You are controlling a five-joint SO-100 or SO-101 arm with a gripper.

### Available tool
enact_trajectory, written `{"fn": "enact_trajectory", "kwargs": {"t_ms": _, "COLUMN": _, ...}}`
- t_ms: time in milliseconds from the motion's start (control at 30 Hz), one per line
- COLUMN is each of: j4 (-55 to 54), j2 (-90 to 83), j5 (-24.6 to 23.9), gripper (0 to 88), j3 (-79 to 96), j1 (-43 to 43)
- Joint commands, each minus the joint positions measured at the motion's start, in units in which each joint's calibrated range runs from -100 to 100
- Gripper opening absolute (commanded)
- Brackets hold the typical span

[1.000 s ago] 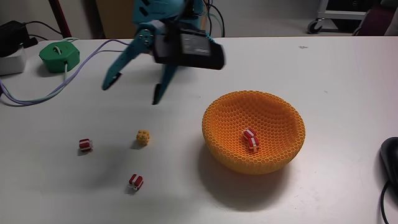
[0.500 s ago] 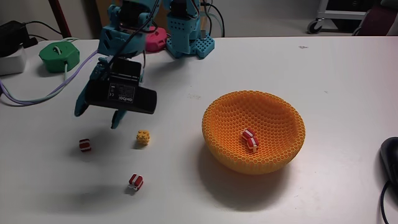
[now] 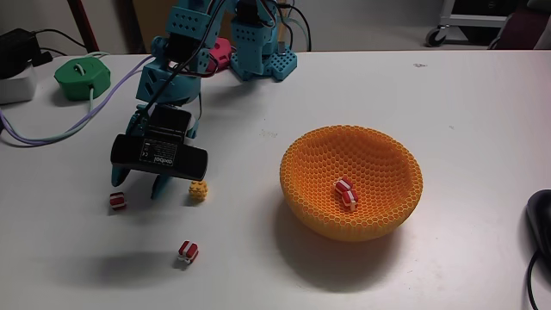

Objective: Place cube pieces into the yellow basket

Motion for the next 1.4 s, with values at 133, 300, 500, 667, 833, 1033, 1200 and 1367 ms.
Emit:
{"fn": "enact_trajectory", "kwargs": {"t_ms": 133, "j4": -7.6, "j2": 4.0, "j5": -0.4, "gripper": 19.9, "j3": -1.3, "j1": 2.0}}
{"fn": "enact_trajectory", "kwargs": {"t_ms": 300, "j4": -10.5, "j2": 7.4, "j5": -0.8, "gripper": 9.4, "j3": -3.2, "j1": 3.1}}
{"fn": "enact_trajectory", "kwargs": {"t_ms": 500, "j4": -11.5, "j2": 8.6, "j5": -0.8, "gripper": 0.0, "j3": -4.8, "j1": 3.2}}
{"fn": "enact_trajectory", "kwargs": {"t_ms": 667, "j4": -11.5, "j2": 8.2, "j5": -0.1, "gripper": 0.0, "j3": -4.6, "j1": 2.2}}
{"fn": "enact_trajectory", "kwargs": {"t_ms": 833, "j4": -11.5, "j2": 1.1, "j5": 1.1, "gripper": 0.0, "j3": -1.4, "j1": 1.3}}
{"fn": "enact_trajectory", "kwargs": {"t_ms": 1033, "j4": -13.3, "j2": -0.8, "j5": 1.1, "gripper": 17.0, "j3": 3.1, "j1": 0.8}}
{"fn": "enact_trajectory", "kwargs": {"t_ms": 1200, "j4": -13.7, "j2": 1.9, "j5": -0.3, "gripper": 23.2, "j3": 1.3, "j1": 1.5}}
{"fn": "enact_trajectory", "kwargs": {"t_ms": 1367, "j4": -15.3, "j2": 7.4, "j5": -2.0, "gripper": 27.2, "j3": -3.9, "j1": 1.0}}
